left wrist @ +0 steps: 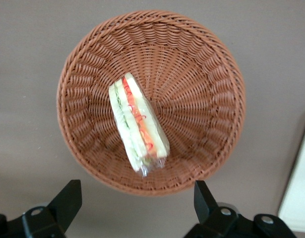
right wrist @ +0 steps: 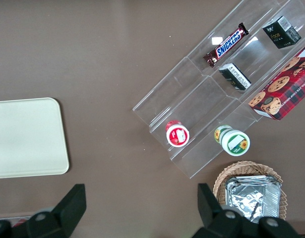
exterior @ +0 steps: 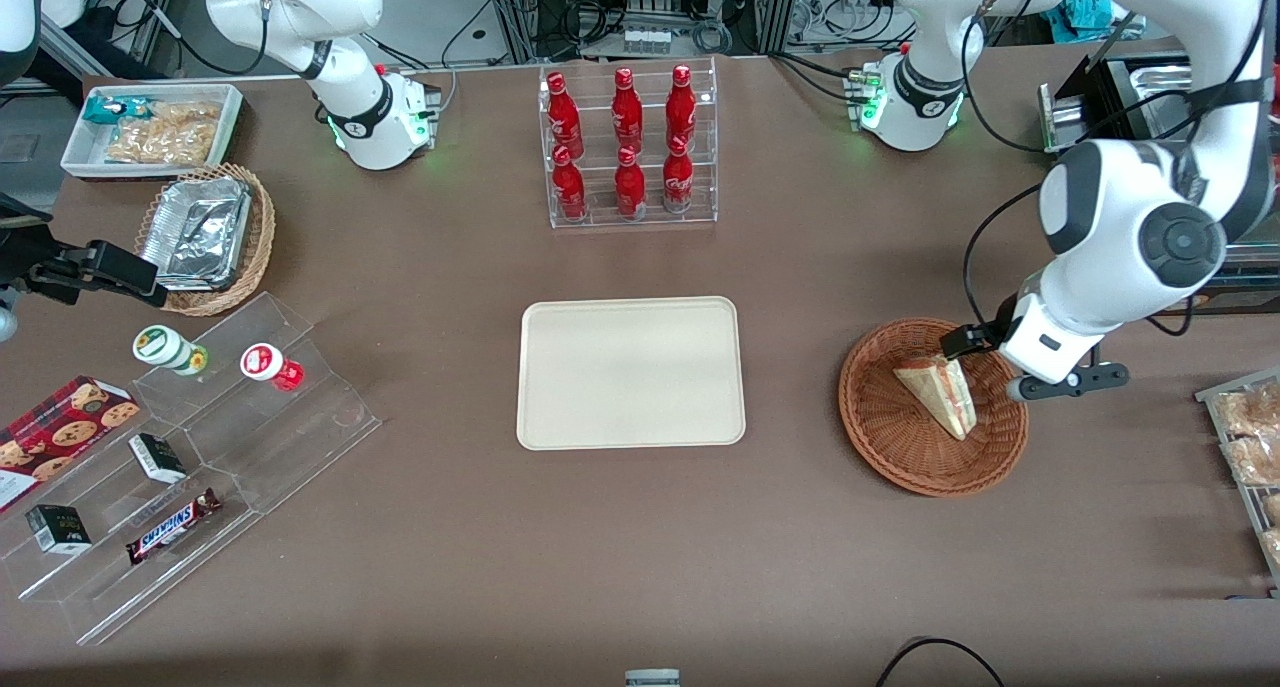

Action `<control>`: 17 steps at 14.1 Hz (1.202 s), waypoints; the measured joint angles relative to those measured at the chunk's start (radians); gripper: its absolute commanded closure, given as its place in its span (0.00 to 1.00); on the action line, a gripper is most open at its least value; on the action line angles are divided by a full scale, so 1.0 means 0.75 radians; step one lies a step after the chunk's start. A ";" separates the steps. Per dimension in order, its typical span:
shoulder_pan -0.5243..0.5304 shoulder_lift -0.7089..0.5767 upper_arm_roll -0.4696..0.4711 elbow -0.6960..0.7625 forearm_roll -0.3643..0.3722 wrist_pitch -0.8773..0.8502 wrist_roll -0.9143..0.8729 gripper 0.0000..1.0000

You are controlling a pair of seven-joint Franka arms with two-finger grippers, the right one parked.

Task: Place sandwich from basket to tray
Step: 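Move the left gripper over the sandwich in the wicker basket, then lower the left gripper and close it on the wrapped sandwich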

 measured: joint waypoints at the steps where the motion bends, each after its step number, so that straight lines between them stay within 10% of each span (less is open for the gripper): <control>1: 0.000 0.007 0.000 -0.040 0.000 0.062 -0.008 0.00; 14: 0.000 0.162 0.001 -0.158 -0.003 0.400 -0.789 0.00; 15: 0.000 0.179 0.001 -0.159 -0.003 0.400 -0.795 0.07; 17: 0.000 0.209 0.001 -0.160 -0.003 0.400 -0.806 0.65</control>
